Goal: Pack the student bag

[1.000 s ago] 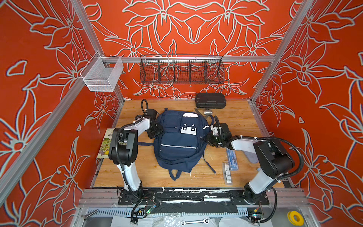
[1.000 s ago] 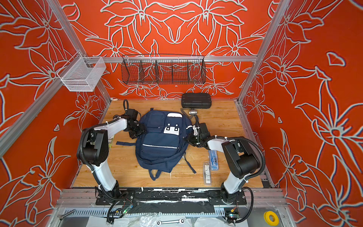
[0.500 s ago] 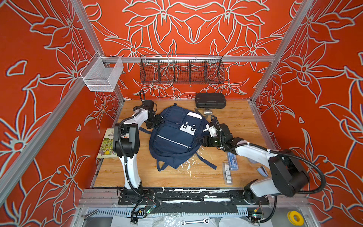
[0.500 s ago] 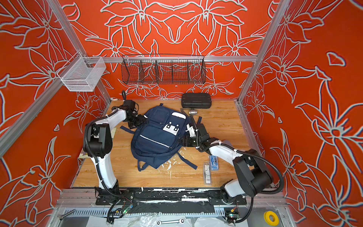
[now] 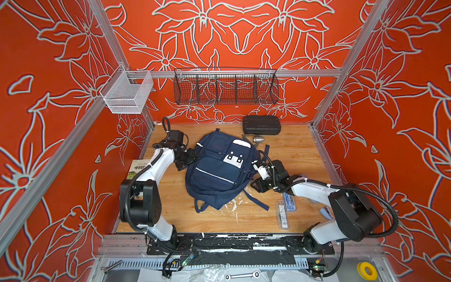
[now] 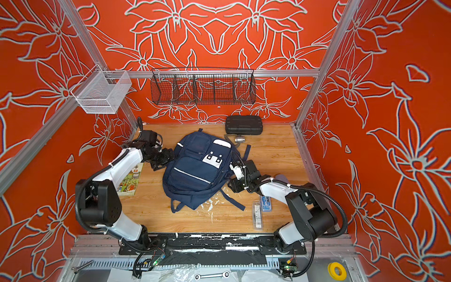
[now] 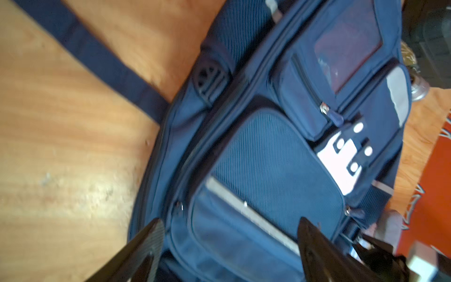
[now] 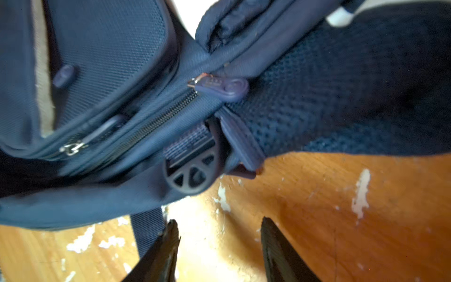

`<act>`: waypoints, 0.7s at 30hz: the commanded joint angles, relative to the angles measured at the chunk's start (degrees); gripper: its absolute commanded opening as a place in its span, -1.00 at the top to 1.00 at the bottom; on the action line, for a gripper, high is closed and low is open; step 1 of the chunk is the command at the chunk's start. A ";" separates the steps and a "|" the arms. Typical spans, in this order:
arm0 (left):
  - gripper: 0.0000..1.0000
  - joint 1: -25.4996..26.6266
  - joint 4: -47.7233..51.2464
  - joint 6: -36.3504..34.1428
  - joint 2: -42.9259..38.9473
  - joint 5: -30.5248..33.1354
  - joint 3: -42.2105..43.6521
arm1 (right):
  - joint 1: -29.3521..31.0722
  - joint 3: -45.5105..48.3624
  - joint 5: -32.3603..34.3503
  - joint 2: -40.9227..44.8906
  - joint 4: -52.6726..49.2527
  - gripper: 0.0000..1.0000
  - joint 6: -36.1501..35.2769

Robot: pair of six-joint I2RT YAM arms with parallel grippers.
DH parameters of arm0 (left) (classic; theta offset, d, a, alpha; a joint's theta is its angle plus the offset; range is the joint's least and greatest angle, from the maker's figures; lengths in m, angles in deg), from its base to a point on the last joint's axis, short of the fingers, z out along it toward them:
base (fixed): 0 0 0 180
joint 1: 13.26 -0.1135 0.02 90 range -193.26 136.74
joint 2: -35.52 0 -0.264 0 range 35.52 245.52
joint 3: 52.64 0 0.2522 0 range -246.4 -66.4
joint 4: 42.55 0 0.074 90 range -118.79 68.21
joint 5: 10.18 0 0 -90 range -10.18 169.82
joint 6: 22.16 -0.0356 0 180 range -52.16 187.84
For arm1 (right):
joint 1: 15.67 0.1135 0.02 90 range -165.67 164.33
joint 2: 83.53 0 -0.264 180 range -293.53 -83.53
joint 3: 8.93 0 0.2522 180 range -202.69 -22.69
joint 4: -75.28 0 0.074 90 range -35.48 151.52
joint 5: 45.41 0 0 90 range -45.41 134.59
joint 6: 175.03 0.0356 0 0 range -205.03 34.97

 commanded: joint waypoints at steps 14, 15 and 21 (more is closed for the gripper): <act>-0.73 1.48 -1.38 5.95 -6.00 -2.86 8.38 | 0.56 -18.66 0.82 -11.24 -13.02 -0.14 -10.04; -0.73 1.48 -1.39 5.96 -5.85 -3.06 8.47 | 0.50 -19.72 -0.05 -11.72 -13.78 -0.14 -10.67; -0.73 1.46 -1.66 5.62 -5.07 -3.32 9.01 | 0.56 -28.42 -1.21 -18.58 -23.57 -0.05 -11.92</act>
